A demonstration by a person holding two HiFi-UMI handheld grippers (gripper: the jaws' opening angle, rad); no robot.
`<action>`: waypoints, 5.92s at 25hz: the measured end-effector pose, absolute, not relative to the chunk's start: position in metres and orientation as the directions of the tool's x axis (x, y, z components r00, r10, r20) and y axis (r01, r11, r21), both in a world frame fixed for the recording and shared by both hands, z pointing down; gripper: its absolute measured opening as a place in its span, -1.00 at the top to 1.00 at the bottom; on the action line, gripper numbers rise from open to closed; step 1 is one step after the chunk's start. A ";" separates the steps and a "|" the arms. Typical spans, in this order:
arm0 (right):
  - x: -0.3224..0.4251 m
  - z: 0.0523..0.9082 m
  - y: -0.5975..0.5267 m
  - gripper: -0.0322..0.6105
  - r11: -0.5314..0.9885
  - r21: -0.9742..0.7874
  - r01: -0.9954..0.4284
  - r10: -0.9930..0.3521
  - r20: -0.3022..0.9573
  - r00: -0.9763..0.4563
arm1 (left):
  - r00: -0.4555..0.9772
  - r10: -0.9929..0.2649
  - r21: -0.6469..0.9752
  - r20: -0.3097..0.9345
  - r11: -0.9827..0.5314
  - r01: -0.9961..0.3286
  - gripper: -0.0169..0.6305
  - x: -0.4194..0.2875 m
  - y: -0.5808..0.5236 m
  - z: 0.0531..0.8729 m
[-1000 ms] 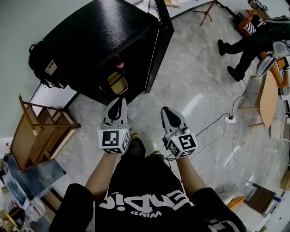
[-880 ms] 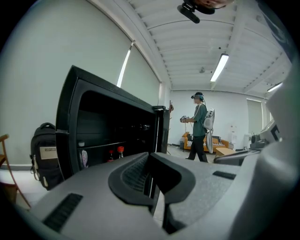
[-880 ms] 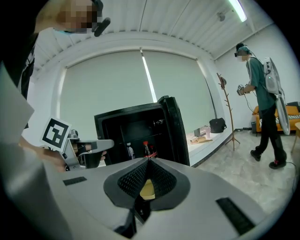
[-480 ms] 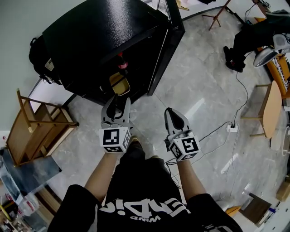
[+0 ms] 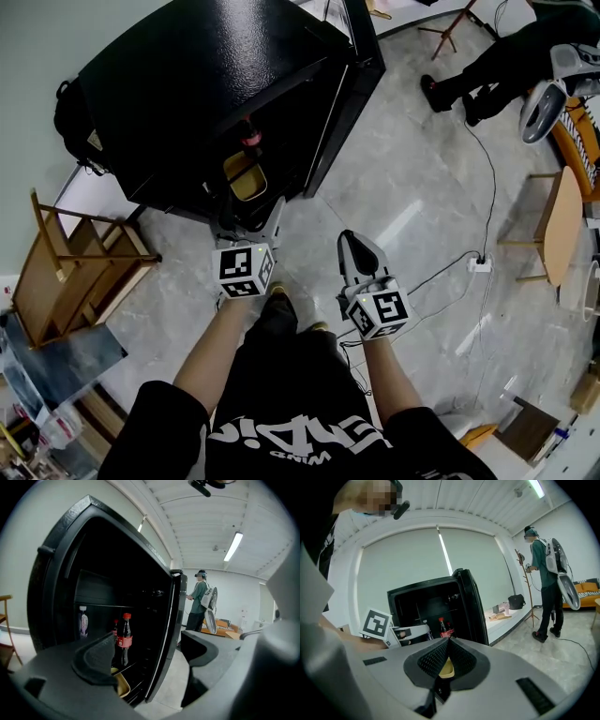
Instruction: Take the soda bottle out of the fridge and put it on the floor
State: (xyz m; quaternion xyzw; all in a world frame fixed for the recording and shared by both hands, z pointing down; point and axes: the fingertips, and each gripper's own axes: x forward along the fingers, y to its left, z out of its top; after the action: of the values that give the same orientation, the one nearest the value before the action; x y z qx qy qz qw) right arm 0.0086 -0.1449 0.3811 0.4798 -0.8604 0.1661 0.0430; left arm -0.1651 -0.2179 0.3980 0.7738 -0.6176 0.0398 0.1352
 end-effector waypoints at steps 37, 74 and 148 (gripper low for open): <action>0.068 0.443 -0.145 0.82 0.301 -0.279 -0.912 -0.849 0.356 -0.390 | 0.132 -0.924 0.049 0.358 -0.123 -0.991 -0.14 -0.210 -0.417 0.532; 0.128 0.476 -0.064 0.82 0.286 -0.297 -0.911 -0.851 0.357 -0.384 | 0.399 -0.820 0.058 0.410 -0.413 -0.909 -0.03 -0.074 -0.260 0.542; 0.188 1.051 -0.120 0.82 0.355 -0.281 -0.891 -0.847 0.306 -0.434 | 0.580 -0.752 0.033 0.313 -0.601 -0.798 -0.03 0.012 -0.232 1.093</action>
State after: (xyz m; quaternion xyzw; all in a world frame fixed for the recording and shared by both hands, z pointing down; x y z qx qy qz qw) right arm 0.1881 -0.1196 1.0513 0.5292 -0.8214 0.2060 0.0538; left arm 0.0124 -0.2317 1.0930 0.8846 -0.4382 0.1347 0.0852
